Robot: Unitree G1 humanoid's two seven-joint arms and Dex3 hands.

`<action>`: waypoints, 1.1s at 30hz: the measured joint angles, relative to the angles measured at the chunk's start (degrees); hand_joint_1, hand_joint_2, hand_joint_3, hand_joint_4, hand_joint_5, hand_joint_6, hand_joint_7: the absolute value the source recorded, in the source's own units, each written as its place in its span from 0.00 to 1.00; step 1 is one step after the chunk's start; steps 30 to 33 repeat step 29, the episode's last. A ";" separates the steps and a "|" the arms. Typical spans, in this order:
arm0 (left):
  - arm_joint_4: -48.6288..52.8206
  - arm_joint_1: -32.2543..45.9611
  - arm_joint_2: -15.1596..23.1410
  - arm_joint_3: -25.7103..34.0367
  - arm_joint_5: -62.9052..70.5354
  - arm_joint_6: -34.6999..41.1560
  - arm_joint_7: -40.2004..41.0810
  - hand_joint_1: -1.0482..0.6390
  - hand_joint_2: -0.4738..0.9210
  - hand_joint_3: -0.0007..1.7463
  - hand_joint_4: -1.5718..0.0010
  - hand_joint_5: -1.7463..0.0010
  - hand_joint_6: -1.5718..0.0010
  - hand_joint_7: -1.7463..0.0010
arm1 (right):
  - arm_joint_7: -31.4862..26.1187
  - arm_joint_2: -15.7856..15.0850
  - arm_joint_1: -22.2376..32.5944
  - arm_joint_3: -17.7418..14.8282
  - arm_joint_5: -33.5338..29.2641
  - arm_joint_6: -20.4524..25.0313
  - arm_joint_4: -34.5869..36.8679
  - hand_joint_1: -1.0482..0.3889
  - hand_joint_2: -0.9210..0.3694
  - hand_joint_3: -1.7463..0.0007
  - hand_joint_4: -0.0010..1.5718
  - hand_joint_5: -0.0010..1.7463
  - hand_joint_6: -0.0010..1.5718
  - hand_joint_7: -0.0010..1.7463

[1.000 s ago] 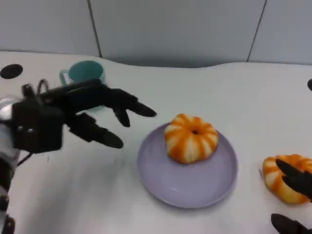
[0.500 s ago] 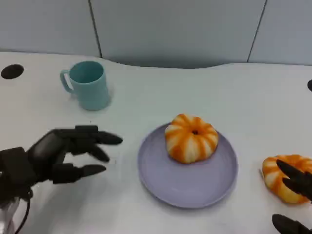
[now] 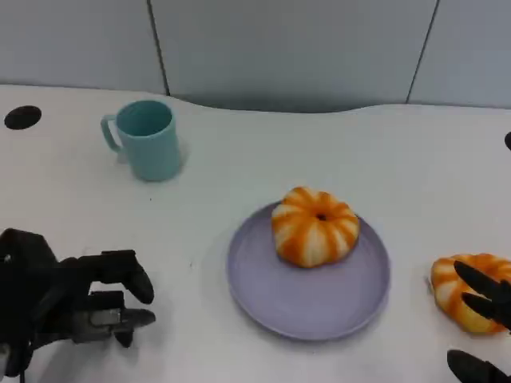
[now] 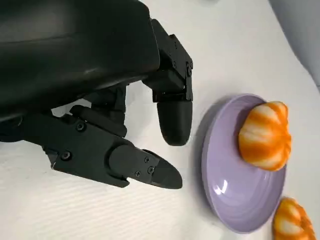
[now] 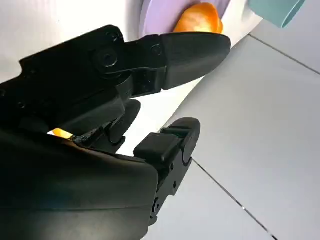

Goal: Grasp the bread from the table and place it into the plate.

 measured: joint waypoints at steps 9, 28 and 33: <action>-2.41 1.81 0.14 -2.29 6.43 -1.27 4.92 0.38 0.98 0.00 0.46 0.00 0.58 0.00 | 0.00 -0.79 -0.55 -0.17 0.12 -0.06 1.10 0.48 0.00 0.81 0.55 0.02 0.39 0.00; -0.96 0.11 -0.33 -2.95 7.15 -1.01 5.78 0.38 0.98 0.00 0.47 0.00 0.58 0.00 | 0.73 -1.35 -0.85 -0.83 1.34 -0.83 1.98 0.48 0.00 0.81 0.55 0.02 0.39 0.00; -0.96 0.11 -0.33 -2.95 7.19 -1.01 5.78 0.38 0.98 0.00 0.47 0.00 0.58 0.00 | 0.77 -1.35 -0.85 -0.85 1.34 -0.83 1.98 0.48 0.00 0.81 0.56 0.02 0.39 0.00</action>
